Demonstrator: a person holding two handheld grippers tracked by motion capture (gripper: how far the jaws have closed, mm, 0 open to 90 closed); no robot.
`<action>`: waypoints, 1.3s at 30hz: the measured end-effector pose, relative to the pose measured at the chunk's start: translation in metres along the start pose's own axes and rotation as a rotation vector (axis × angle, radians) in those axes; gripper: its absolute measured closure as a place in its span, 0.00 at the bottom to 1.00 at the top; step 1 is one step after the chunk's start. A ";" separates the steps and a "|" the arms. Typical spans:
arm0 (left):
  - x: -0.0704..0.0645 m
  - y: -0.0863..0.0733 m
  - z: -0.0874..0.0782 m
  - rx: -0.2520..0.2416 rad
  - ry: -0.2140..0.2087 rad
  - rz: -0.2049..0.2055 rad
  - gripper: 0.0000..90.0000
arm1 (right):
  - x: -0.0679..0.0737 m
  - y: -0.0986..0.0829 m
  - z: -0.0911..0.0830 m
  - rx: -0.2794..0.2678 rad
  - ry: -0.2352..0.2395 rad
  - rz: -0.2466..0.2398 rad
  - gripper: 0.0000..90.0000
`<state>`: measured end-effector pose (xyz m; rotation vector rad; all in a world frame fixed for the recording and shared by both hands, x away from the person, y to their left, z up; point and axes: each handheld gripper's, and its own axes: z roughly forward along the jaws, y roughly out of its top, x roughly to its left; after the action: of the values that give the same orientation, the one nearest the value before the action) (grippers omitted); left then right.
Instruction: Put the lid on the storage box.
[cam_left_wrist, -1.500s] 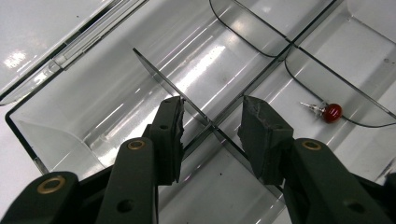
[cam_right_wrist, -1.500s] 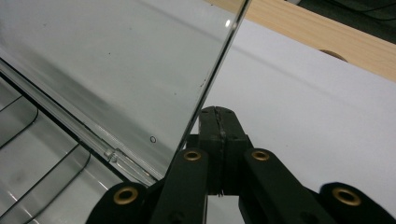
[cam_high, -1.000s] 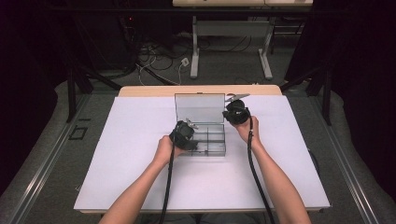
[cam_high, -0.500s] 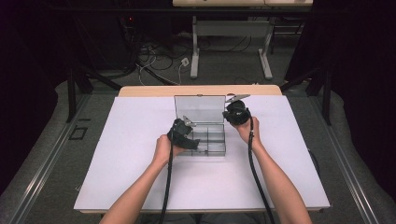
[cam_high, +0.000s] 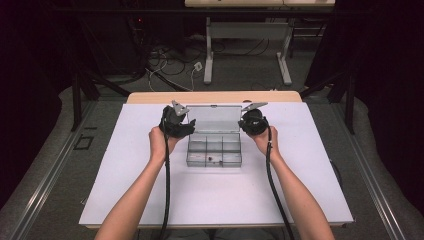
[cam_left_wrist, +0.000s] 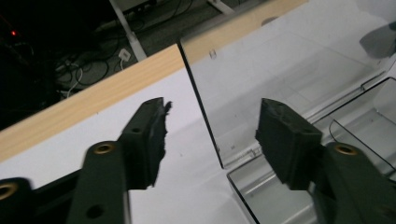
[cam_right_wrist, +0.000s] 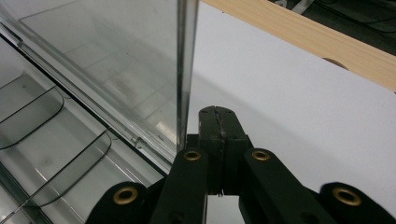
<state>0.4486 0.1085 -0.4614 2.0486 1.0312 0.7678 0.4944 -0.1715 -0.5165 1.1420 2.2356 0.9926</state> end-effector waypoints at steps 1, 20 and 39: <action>0.001 0.002 -0.001 0.006 -0.001 0.013 0.52 | 0.000 0.000 0.000 0.000 -0.002 -0.009 1.00; 0.003 0.007 -0.007 -0.030 -0.038 0.058 0.78 | 0.001 0.006 -0.036 -0.022 0.007 -0.044 0.93; 0.003 0.006 -0.009 -0.017 -0.050 0.073 0.78 | 0.016 0.035 -0.081 -0.083 0.034 -0.100 0.85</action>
<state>0.4455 0.1113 -0.4508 2.0905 0.9235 0.7560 0.4510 -0.1767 -0.4385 0.9744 2.2318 1.0603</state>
